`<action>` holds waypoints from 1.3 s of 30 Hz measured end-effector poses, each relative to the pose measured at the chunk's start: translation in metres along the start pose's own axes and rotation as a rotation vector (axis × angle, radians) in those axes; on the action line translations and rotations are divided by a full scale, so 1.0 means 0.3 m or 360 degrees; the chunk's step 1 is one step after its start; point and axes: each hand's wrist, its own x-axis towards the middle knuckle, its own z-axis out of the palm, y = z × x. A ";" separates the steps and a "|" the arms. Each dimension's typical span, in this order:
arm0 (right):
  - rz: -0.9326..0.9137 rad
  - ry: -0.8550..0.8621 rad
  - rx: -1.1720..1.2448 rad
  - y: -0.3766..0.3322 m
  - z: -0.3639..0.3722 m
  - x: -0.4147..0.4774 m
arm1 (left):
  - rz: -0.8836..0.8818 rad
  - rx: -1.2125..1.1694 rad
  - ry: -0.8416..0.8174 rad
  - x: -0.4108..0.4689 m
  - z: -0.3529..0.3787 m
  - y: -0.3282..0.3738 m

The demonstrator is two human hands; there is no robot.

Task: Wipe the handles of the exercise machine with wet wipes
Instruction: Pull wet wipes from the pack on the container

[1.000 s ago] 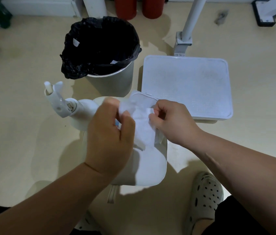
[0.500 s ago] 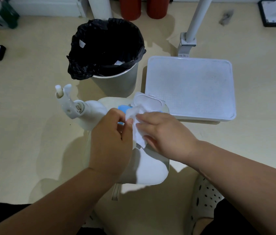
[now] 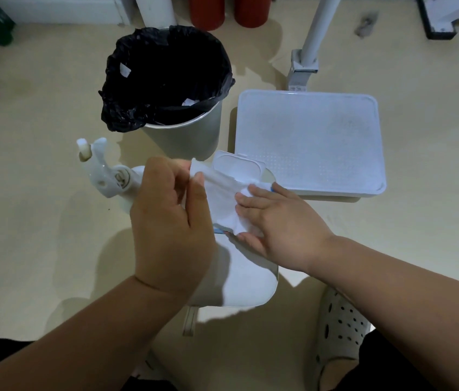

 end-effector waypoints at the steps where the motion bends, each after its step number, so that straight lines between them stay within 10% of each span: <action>1: 0.0001 0.0025 0.0058 0.011 -0.003 0.002 | -0.0037 0.0016 -0.0043 0.002 0.005 -0.006; 15: -0.0081 -0.0107 -0.0077 -0.014 -0.030 -0.003 | 0.0072 0.0097 0.0090 0.033 -0.020 0.065; 23: 0.0513 0.0711 0.1162 -0.002 -0.122 -0.001 | -0.0292 -0.0106 -0.0141 0.038 0.009 0.054; 27: 0.0667 0.0540 0.2131 0.008 -0.211 0.043 | -0.0366 -0.0461 -0.0259 0.033 -0.010 0.120; 39: 0.0641 0.0242 0.2875 0.012 -0.584 -0.088 | -0.0974 -0.1182 -0.0378 0.267 -0.177 0.396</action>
